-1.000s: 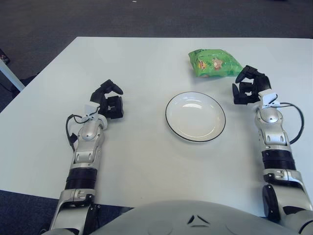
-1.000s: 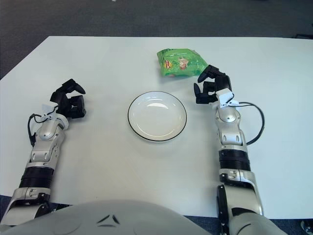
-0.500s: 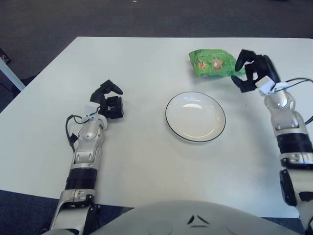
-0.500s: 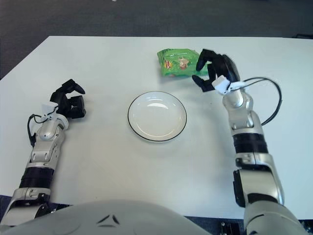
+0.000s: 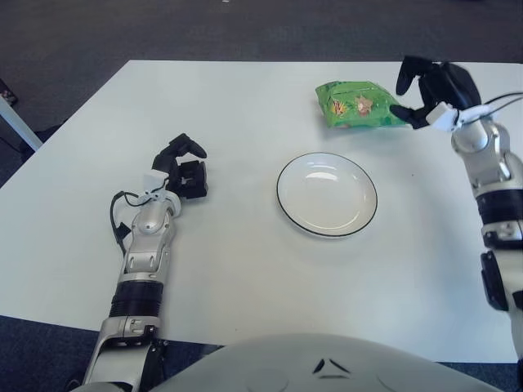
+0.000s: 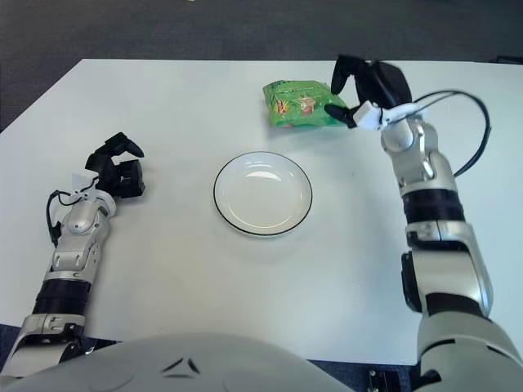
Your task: Put the snack into the plate.
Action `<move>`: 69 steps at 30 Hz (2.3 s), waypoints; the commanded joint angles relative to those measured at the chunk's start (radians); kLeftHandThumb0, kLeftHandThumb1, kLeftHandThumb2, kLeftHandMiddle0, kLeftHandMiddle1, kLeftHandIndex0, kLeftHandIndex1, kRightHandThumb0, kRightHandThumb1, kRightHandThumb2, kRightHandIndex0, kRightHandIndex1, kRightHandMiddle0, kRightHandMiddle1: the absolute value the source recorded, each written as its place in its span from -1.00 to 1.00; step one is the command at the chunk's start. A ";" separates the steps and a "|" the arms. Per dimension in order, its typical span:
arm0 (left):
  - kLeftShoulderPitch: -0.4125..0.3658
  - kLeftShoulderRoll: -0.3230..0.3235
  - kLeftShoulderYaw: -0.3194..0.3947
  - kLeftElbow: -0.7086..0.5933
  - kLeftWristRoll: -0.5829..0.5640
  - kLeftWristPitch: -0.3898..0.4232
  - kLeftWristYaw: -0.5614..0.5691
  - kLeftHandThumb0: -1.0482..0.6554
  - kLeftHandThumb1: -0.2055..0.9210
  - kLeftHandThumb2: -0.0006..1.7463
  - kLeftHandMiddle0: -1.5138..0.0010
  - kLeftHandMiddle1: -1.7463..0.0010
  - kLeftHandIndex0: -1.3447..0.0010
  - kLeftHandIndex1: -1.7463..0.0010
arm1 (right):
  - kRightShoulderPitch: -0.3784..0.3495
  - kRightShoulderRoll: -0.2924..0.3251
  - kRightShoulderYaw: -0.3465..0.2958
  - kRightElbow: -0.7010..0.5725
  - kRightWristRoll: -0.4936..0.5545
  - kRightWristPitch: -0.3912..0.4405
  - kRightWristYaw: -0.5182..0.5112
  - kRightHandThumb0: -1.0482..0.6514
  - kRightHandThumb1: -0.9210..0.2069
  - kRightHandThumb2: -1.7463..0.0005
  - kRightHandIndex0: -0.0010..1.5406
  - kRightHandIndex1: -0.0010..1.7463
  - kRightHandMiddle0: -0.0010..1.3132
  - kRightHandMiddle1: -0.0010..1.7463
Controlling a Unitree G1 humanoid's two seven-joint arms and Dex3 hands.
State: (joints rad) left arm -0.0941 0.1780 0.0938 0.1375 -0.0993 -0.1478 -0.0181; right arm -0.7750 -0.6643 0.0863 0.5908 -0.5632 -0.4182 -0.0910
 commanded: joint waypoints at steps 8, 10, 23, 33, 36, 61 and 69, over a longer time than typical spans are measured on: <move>0.126 -0.082 -0.034 0.072 -0.004 0.011 -0.006 -0.35 -0.15 0.57 -0.71 -1.00 0.03 -1.00 | -0.197 -0.009 0.200 0.200 -0.265 -0.032 -0.226 -0.25 -0.39 -0.12 -0.15 0.86 -0.37 1.00; 0.127 -0.083 -0.034 0.072 -0.003 0.008 -0.005 -0.35 -0.15 0.57 -0.72 -1.00 0.03 -1.00 | -0.226 -0.003 0.226 0.244 -0.286 -0.041 -0.257 -0.23 -0.49 -0.03 -0.30 0.78 -0.44 1.00; 0.126 -0.087 -0.037 0.075 -0.008 0.009 -0.007 -0.35 -0.14 0.56 -0.72 -1.00 0.04 -1.00 | -0.451 0.005 0.421 0.558 -0.345 -0.260 -0.108 -0.67 -0.88 0.34 -0.94 0.10 -0.98 0.37; 0.135 -0.099 -0.034 0.065 -0.013 0.001 0.003 -0.35 -0.14 0.56 -0.72 -1.00 0.04 -1.00 | -0.520 0.038 0.511 0.643 -0.369 -0.285 -0.038 -0.90 -1.00 0.38 -1.00 -0.79 -1.00 -0.24; 0.134 -0.098 -0.036 0.063 -0.014 0.009 0.002 -0.35 -0.15 0.57 -0.71 -1.00 0.03 -1.00 | -0.530 0.066 0.525 0.654 -0.367 -0.264 -0.029 -0.96 -1.00 0.32 -1.00 -0.93 -1.00 -0.44; 0.157 -0.103 -0.046 0.028 -0.008 0.001 0.014 -0.36 -0.17 0.58 -0.70 -1.00 0.02 -1.00 | -0.578 0.210 0.511 0.746 -0.294 -0.060 0.092 -1.00 -1.00 -0.02 -1.00 -1.00 -1.00 -0.78; 0.165 -0.102 -0.048 0.020 -0.002 -0.005 0.017 -0.36 -0.17 0.58 -0.70 -1.00 0.02 -1.00 | -0.551 0.262 0.479 0.769 -0.253 0.039 0.106 -1.00 -1.00 -0.10 -1.00 -1.00 -1.00 -0.78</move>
State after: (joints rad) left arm -0.0712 0.1632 0.0766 0.0800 -0.1076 -0.1427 -0.0089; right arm -1.3295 -0.4281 0.5863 1.3479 -0.8465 -0.4105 0.0035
